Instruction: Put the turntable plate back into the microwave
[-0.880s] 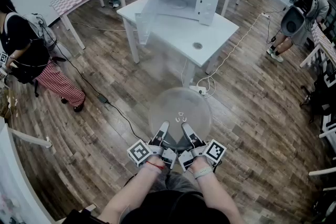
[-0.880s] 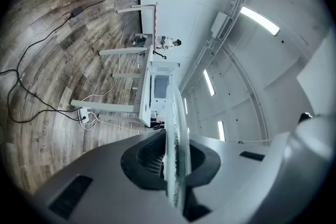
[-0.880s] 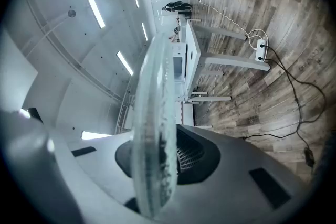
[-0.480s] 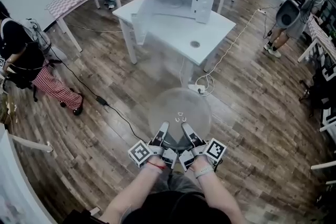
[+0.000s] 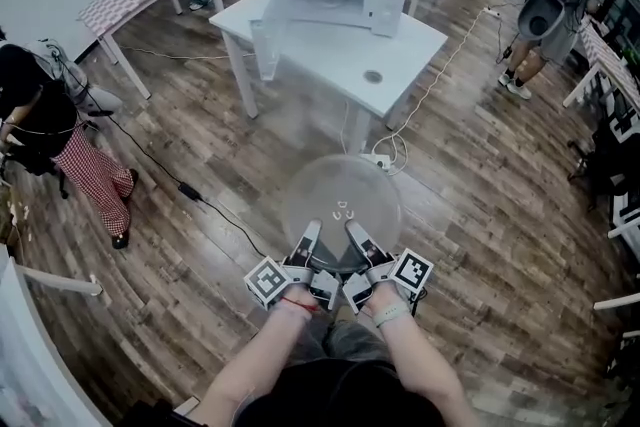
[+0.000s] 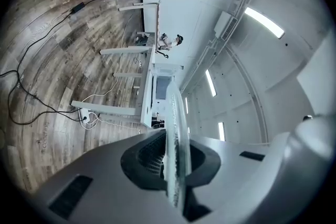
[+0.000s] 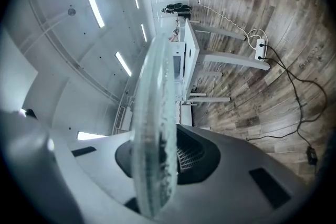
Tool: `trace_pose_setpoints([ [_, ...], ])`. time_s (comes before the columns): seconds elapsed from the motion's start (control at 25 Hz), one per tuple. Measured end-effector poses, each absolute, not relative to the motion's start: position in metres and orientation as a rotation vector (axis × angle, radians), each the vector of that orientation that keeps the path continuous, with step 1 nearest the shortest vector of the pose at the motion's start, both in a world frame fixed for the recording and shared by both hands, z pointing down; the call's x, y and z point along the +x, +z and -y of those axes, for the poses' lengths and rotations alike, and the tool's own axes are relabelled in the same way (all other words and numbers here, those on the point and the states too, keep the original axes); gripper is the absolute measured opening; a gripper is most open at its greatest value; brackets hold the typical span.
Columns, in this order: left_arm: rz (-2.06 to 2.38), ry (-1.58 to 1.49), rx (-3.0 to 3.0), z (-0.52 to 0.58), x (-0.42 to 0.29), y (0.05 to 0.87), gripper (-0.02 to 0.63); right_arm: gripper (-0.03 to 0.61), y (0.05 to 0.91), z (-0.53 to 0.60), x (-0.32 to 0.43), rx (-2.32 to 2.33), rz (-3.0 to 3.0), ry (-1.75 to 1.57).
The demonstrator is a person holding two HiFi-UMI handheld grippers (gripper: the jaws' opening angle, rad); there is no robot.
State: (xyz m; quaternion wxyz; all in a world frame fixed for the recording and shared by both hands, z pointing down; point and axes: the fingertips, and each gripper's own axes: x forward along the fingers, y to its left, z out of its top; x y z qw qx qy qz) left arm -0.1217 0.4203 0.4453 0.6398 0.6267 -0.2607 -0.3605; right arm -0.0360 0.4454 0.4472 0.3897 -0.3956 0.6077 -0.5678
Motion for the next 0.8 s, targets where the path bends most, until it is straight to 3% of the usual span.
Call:
trace_pose_setpoints([
  [0.8, 0.621, -0.837, 1.401, -0.359, -0.116, 0.453, 0.029, 0.069, 0.456, -0.381, -0.031, -0.982, -1.546, -1.481],
])
